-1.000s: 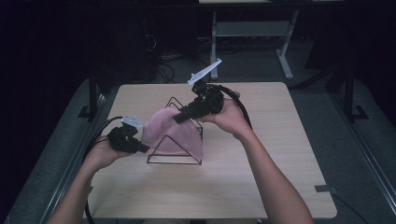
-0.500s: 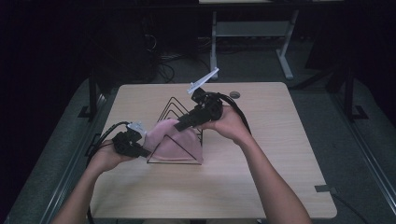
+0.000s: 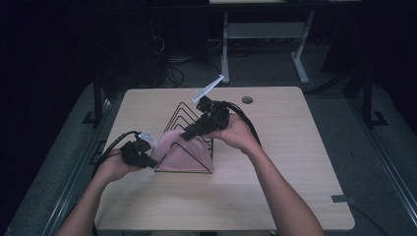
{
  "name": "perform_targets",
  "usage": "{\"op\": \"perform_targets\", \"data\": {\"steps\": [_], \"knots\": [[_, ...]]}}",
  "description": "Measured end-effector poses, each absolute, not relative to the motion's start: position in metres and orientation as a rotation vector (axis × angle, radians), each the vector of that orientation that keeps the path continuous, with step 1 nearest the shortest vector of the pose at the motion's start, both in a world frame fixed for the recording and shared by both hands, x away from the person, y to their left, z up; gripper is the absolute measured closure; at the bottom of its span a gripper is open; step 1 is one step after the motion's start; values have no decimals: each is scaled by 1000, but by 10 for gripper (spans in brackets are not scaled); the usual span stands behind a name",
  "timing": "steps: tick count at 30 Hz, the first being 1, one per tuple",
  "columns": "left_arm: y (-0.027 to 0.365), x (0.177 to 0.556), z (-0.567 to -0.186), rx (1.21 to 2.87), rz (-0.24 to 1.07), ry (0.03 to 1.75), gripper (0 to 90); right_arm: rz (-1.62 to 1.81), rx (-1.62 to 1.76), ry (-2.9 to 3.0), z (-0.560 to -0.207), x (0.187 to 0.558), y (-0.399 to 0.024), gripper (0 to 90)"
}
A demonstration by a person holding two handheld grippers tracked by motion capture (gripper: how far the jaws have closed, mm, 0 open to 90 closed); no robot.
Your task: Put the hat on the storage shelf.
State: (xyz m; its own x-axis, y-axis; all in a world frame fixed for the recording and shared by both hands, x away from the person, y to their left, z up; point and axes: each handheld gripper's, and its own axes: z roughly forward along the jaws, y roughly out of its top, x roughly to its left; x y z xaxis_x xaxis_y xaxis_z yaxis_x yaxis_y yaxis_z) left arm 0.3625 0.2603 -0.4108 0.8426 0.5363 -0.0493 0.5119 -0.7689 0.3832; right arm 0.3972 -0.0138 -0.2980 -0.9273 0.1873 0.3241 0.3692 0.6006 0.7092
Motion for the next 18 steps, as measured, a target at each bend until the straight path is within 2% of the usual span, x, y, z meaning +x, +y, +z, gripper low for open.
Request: {"op": "perform_targets", "data": {"steps": [6, 13, 18], "knots": [[263, 364, -417, 2630, 82, 804, 823, -1211, -451, -2612, -301, 396, -15, 692], [262, 363, -418, 2635, 78, 799, 772, -1214, -436, -2623, -305, 395, -16, 788], [261, 363, -419, 2654, 67, 784, 838, -1233, -441, -2613, -308, 395, -17, 808]]}}
